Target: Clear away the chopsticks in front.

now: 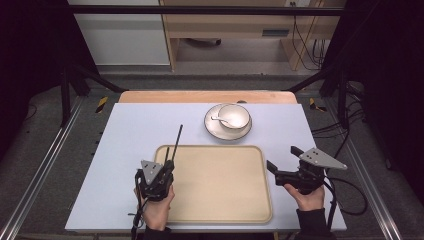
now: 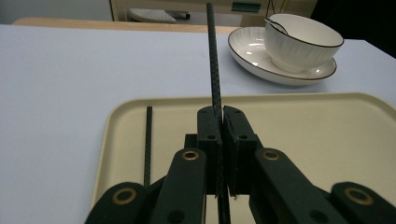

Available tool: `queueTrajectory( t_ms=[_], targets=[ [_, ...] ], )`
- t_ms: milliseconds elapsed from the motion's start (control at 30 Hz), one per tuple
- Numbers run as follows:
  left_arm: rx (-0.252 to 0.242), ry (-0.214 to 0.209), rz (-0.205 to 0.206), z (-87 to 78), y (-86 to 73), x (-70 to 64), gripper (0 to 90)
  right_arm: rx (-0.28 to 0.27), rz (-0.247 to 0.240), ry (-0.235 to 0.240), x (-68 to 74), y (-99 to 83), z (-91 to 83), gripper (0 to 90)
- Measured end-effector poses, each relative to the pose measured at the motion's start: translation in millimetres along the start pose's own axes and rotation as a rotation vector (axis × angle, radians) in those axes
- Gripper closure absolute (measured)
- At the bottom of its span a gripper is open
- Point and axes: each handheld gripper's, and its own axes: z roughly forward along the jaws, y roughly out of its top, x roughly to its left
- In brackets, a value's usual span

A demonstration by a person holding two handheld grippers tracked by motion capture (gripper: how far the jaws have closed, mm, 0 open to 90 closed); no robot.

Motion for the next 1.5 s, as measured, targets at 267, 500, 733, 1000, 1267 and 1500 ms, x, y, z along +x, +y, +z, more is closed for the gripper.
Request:
queueTrajectory(
  t_ms=[267, 500, 733, 1000, 1267, 1500],
  targets=[
    [-0.002, 0.016, -0.035, -13.5, -22.3, 0.1, 85.1, 0.002, -0.001, 0.000, 1.2, -0.2, 1.0, 4.7],
    [0.043, 0.030, -0.036, -9.5, -36.7, 2.0, 85.0, 0.005, -0.009, 0.000, 1.7, -0.9, 2.7, 4.7],
    [0.112, 0.040, -0.021, -1.6, -50.5, -0.1, 85.0, 0.009, -0.005, 0.000, 1.9, -1.1, 2.9, 4.7],
    [0.169, 0.062, -0.011, 3.8, -50.4, -0.3, 84.9, 0.012, -0.010, 0.001, 2.2, -1.6, 3.8, 4.8],
    [0.242, 0.067, 0.018, 8.3, -48.6, -1.3, 84.2, 0.018, -0.007, 0.000, 1.9, -2.3, 4.6, 4.8],
    [0.264, 0.049, 0.034, 8.3, -46.7, -1.5, 77.5, 0.019, -0.010, 0.003, 2.2, -2.1, 4.5, 4.7]
  ],
)
